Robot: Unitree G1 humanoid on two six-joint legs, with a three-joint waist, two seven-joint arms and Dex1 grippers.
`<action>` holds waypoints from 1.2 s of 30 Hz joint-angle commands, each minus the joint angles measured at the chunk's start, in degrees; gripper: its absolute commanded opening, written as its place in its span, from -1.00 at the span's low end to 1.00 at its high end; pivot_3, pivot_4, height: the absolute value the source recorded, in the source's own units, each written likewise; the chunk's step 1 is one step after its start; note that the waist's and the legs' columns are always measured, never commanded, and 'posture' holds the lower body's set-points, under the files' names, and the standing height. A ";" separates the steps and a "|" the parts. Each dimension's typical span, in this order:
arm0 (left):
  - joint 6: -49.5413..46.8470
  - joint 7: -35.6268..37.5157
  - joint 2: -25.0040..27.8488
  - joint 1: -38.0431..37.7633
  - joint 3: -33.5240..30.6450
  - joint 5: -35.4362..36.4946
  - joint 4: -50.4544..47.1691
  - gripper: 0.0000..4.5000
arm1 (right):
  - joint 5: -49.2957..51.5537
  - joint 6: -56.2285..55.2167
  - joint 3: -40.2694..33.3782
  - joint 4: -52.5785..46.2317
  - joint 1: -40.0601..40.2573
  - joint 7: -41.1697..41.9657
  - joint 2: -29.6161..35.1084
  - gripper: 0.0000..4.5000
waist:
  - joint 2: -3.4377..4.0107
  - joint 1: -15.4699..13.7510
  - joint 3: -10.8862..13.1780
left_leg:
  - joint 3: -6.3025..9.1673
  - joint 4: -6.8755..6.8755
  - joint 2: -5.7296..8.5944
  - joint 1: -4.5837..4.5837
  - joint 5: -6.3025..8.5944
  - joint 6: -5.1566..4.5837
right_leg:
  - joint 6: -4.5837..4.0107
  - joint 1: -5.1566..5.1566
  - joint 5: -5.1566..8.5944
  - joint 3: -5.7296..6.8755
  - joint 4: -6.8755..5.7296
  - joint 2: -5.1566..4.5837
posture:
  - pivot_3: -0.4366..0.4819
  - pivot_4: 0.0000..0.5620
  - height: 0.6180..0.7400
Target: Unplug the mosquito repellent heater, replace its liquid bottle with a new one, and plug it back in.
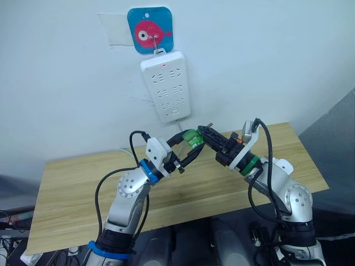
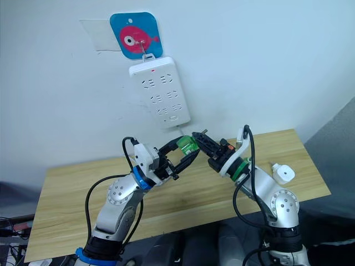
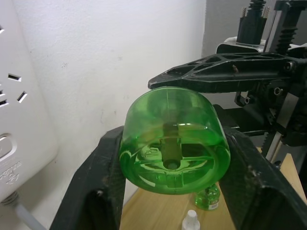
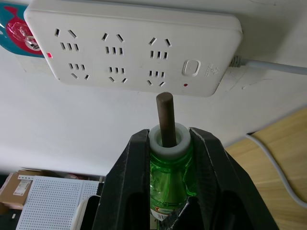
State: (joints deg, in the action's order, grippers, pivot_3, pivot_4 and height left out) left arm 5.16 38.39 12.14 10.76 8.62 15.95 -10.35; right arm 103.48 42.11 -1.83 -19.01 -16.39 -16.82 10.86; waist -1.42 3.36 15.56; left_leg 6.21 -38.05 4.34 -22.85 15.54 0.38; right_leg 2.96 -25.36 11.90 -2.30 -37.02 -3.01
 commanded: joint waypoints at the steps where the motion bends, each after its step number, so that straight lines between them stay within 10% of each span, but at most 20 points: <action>1: -0.07 -0.14 -0.63 0.54 0.23 0.91 -0.92 0.00 | 1.49 -0.57 0.37 -3.17 0.00 0.39 -0.19 -0.63 | 0.00 0.00 0.00 | 0.00 0.00 0.00 0.00 0.00 0.00 | 0.00 0.00 0.00 0.00 0.00 0.00 | -0.26 -0.09 1.00; 4: -0.24 -0.58 -0.36 0.53 0.26 -0.05 -0.90 0.00 | 0.53 -0.91 0.58 -2.82 -0.13 -0.24 -0.20 -0.63 | 0.00 0.00 0.00 | -0.01 0.00 0.00 0.00 0.00 0.00 | 0.00 0.00 0.00 0.00 0.00 0.00 | -0.26 -0.09 1.00; 9: -0.43 -0.45 0.10 0.44 0.02 -0.28 -0.63 0.00 | -0.80 0.06 0.35 -2.74 0.42 -0.76 2.22 0.11 | 0.00 0.00 0.00 | -0.01 0.00 0.00 0.00 0.00 0.00 | 0.00 0.00 0.00 0.00 0.00 0.00 | -0.27 -0.06 1.00; 15: 0.89 0.81 1.83 0.53 -0.41 -1.18 1.37 0.00 | -0.48 9.87 -1.11 -3.68 3.00 0.77 20.16 0.99 | 0.00 -0.06 0.00 | -0.02 -0.02 0.02 -0.01 0.01 -0.02 | 0.00 0.03 0.00 0.00 0.02 -0.01 | -0.28 0.00 1.00; 26: 2.13 1.63 2.16 -2.27 -0.07 -0.67 1.61 0.00 | -40.89 14.51 1.93 4.88 4.72 37.22 59.22 0.99 | 0.09 0.00 0.14 | -0.16 -0.08 -0.02 0.00 0.04 -0.10 | 0.07 0.10 0.04 -0.04 0.09 0.03 | -0.36 0.14 1.00; 36: 1.99 2.11 2.41 -3.69 0.10 -0.59 0.26 0.00 | -75.26 0.79 18.25 29.76 -10.42 61.36 56.87 0.99 | 0.03 0.25 0.96 | -0.25 -0.09 -0.02 0.03 0.05 -0.11 | 0.10 0.08 0.06 -0.12 0.09 0.01 | -0.30 0.22 1.00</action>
State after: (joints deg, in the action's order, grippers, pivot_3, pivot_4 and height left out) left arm 5.98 40.13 14.45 7.35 8.55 14.70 -6.94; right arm 31.80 44.62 15.57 8.87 -25.56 40.88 68.03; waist -1.39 3.61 16.52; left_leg 5.99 -38.13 4.32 -22.84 15.60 0.26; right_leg 3.06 -25.29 11.96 -2.41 -36.93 -3.00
